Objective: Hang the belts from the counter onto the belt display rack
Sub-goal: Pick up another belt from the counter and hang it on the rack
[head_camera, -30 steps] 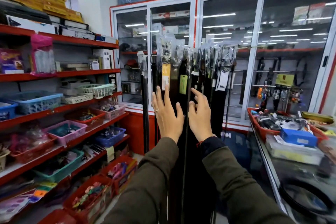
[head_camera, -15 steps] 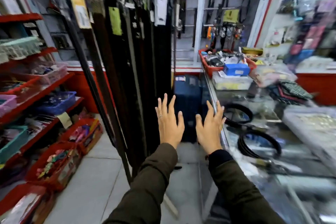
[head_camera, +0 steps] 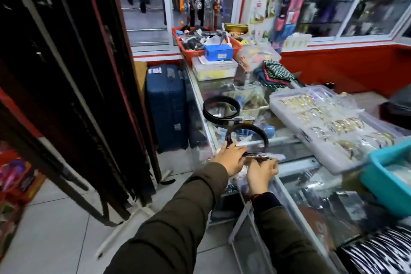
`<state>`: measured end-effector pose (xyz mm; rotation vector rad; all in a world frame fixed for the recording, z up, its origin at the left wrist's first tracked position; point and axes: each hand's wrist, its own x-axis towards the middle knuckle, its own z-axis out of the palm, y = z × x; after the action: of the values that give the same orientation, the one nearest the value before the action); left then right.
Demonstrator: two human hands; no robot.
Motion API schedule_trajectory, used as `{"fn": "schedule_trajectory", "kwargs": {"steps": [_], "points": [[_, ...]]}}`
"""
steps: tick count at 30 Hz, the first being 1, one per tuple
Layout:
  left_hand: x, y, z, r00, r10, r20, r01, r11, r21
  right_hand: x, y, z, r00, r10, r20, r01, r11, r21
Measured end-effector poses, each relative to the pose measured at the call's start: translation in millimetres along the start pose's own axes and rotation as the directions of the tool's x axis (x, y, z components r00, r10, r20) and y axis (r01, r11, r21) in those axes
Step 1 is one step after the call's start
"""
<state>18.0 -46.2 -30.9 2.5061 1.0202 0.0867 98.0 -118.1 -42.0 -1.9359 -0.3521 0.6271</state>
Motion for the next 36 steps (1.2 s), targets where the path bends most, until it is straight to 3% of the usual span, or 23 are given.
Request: {"fn": "schedule_trajectory", "kwargs": {"steps": [2,5,9,13,20,24,32,36], "points": [[9,8,6,1.000,-0.011,0.029,0.008,0.993,0.117,10,5,-10,0.998,0.062,-0.028,-0.059,0.994,0.092],[16,16,5,0.999,-0.032,-0.035,0.036,0.992,0.120,28,13,-13,0.999,0.044,0.012,-0.046,0.977,0.206],[19,18,4,0.992,-0.103,-0.074,0.092,0.986,-0.141,48,28,-10,0.994,0.046,0.095,-0.078,0.924,0.374],[12,24,-6,0.970,-0.154,-0.190,0.045,0.877,-0.479,17,0,-14,0.980,-0.054,0.192,-0.065,0.823,0.565],[-26,0,-53,0.837,-0.321,-0.443,-0.124,0.678,-0.724,-12,-50,0,0.923,-0.305,0.236,0.132,0.825,0.549],[-55,-23,-77,0.733,-0.480,-0.482,-0.166,0.561,-0.811,-30,-80,22,0.847,-0.448,0.287,0.269,0.826,0.496],[-113,-73,-115,0.606,-0.582,-0.542,-0.162,0.577,-0.800,-62,-125,66,0.637,-0.590,0.496,0.476,0.807,0.349],[-140,-86,-133,0.520,-0.630,-0.576,-0.222,0.552,-0.804,-91,-145,74,0.469,-0.598,0.650,0.456,0.794,0.402]]}}
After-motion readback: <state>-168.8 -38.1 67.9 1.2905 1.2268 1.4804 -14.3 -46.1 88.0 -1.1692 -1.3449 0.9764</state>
